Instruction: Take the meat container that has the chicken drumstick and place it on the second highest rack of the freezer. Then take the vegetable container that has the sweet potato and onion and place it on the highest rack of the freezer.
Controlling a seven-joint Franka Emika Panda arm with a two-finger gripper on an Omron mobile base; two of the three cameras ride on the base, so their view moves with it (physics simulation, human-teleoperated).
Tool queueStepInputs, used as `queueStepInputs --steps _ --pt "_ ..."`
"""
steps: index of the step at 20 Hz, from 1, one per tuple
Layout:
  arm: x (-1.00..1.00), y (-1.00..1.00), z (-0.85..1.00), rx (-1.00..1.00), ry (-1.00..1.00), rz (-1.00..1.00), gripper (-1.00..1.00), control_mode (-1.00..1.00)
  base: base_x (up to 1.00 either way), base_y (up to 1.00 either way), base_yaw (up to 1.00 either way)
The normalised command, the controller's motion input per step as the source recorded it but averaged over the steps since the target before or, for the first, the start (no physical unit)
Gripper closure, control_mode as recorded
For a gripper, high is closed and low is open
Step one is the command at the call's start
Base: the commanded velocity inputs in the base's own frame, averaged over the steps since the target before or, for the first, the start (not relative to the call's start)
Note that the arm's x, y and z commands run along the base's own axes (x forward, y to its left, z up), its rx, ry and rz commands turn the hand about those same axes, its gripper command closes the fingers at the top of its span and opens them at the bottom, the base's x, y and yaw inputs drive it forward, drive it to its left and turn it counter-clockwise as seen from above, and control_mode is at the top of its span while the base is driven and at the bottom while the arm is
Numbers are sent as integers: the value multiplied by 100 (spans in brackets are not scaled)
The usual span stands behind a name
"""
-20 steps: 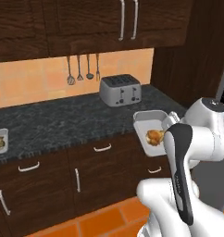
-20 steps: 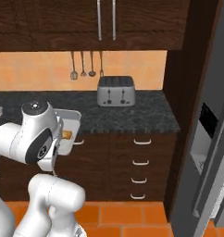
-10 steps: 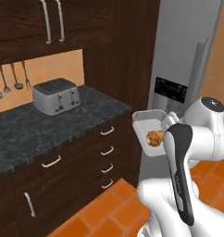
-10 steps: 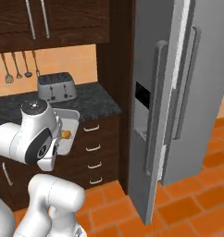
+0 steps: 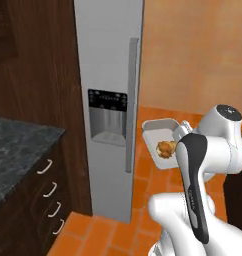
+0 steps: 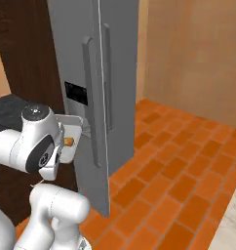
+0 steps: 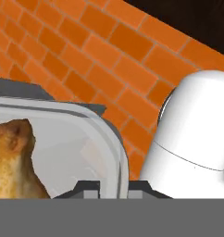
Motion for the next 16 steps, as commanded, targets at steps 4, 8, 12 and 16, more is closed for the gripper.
queueStepInputs --steps 4,8,12,16 --pt "0 0 0 0 0 0 100 100 0 0 -77" --pt "0 0 0 0 0 0 100 100 25 6 -67" --pt "0 0 0 0 0 0 100 100 93 16 -41" --pt "0 0 0 0 0 0 100 100 100 18 -9"
